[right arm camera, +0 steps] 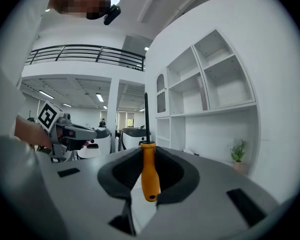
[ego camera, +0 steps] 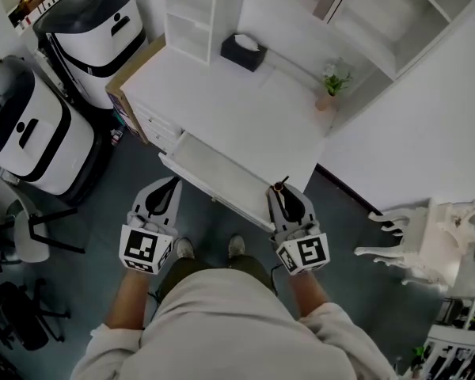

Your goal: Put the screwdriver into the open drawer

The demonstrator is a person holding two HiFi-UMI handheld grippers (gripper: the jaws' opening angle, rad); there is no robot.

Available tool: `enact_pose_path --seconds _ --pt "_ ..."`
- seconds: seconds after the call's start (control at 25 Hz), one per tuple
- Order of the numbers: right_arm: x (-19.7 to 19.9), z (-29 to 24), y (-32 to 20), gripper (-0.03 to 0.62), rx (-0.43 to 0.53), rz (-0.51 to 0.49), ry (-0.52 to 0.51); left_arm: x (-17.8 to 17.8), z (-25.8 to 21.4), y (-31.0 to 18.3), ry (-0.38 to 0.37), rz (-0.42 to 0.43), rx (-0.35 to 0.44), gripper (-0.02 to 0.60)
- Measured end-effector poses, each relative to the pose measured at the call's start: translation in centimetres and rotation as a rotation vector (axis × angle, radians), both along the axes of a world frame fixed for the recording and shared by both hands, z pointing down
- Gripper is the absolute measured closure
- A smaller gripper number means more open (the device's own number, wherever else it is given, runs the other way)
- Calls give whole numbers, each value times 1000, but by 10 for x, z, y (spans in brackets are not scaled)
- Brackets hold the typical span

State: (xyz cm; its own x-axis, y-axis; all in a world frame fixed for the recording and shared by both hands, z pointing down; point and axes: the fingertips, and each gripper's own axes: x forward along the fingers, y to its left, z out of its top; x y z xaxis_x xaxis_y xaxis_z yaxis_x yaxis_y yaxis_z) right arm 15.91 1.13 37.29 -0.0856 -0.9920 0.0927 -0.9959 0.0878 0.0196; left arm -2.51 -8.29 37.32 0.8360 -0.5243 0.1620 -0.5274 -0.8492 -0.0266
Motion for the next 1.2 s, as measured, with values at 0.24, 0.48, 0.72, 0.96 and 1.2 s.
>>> enact_pose_path --seconds 0.24,0.48,0.72,0.96,1.2 --pt "14 1 -22 517 -10 -83 80 9 -5 -2 -4 -57 5 577" --pt "14 5 -46 517 -29 -163 193 4 -5 -8 -8 -110 3 577" --pt "5 17 -69 517 -71 -248 348 -4 -4 -15 -12 -151 0 577" --pt "-4 39 -89 517 -142 -326 518 -10 -1 -21 -10 -185 -7 577" --pt "-15 69 -104 517 -183 -392 710 -18 5 -25 -15 -221 -20 577"
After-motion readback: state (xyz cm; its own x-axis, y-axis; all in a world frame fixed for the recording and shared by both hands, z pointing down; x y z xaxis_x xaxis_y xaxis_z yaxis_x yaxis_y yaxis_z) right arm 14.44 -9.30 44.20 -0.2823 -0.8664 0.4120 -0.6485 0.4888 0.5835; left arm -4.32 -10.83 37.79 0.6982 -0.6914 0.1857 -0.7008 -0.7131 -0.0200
